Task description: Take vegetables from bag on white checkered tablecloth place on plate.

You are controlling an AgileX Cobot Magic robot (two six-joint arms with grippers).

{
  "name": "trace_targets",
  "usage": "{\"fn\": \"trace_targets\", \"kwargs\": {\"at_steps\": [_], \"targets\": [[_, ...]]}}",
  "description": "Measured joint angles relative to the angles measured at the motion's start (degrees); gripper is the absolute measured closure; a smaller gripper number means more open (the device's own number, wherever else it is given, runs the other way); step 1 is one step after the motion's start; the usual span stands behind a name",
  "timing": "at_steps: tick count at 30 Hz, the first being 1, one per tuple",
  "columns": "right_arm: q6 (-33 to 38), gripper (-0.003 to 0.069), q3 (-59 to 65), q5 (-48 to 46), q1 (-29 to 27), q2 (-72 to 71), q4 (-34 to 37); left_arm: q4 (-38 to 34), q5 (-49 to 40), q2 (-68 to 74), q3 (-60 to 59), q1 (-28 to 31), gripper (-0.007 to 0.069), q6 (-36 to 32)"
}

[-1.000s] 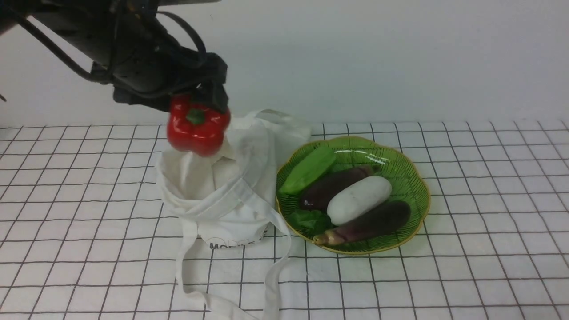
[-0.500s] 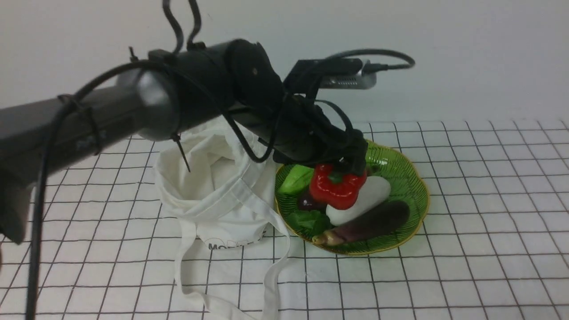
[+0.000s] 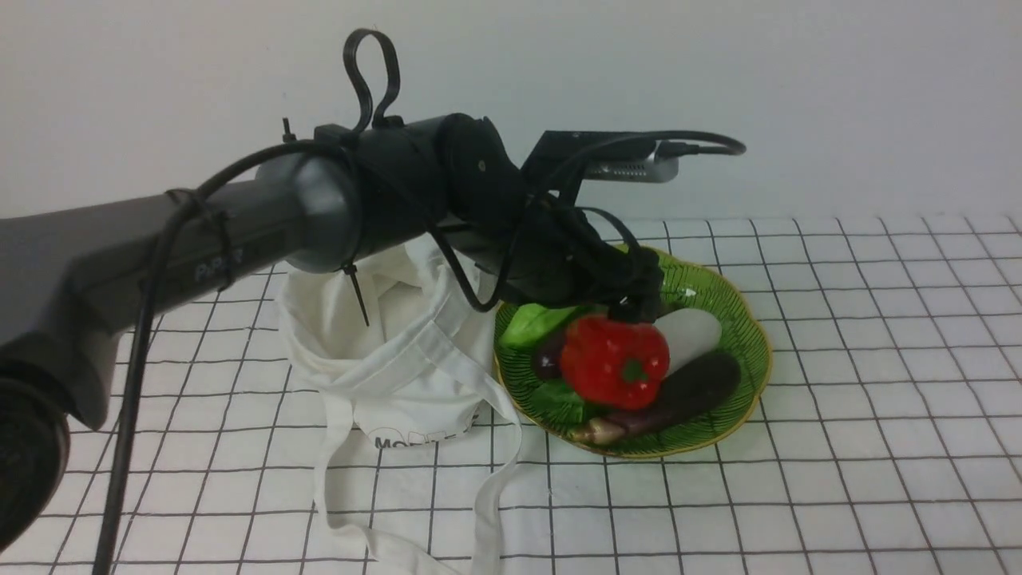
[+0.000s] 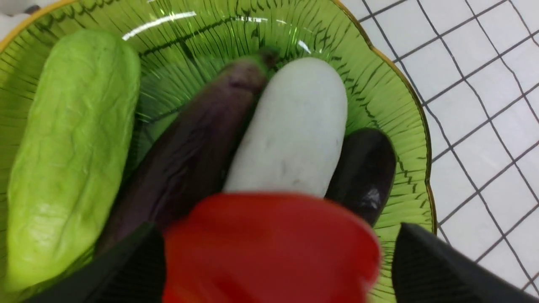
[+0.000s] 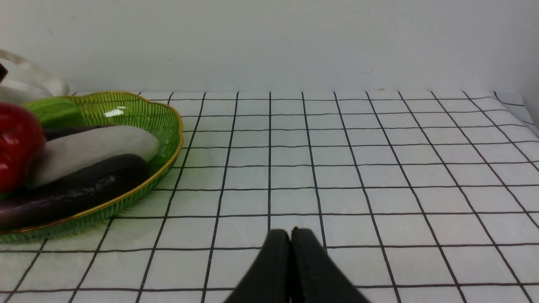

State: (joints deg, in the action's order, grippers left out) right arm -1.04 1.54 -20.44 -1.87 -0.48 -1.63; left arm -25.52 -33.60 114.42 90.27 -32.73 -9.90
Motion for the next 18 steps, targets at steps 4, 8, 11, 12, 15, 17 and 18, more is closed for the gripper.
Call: {"fn": "trace_targets", "kwargs": {"at_steps": [4, 8, 11, 12, 15, 17, 18], "targets": [[0.00, 0.0676, 0.00, 0.00, 0.00, 0.00, 0.00, -0.05, 0.60, 0.00, 0.00, 0.00, -0.0060, -0.13], [0.00, 0.0676, 0.00, 0.00, 0.00, 0.00, 0.00, 0.09, -1.00, -1.33, -0.06, 0.00, -0.0059, -0.26], [0.00, 0.0676, 0.00, 0.00, 0.00, 0.00, 0.00, 0.13, -3.02, -5.68, -0.12, 0.13, -0.0001, -0.26], [0.00, 0.0676, 0.00, 0.00, 0.00, 0.00, 0.00, 0.15, -3.85, -7.66, -0.12, 0.27, 0.0028, -0.26], [0.00, 0.0676, 0.00, 0.00, 0.00, 0.00, 0.00, 1.03, -9.12, -14.25, -0.12, 1.38, 0.0179, -0.07], [0.00, 0.0676, 0.00, 0.00, 0.00, 0.00, 0.00, 1.64, -12.11, -17.79, -0.12, 2.09, 0.0278, -0.02], [0.00, 0.0676, 0.00, 0.00, 0.00, 0.00, 0.00, 2.53, -16.08, -20.89, -0.12, 2.62, 0.0369, -0.02]]}}
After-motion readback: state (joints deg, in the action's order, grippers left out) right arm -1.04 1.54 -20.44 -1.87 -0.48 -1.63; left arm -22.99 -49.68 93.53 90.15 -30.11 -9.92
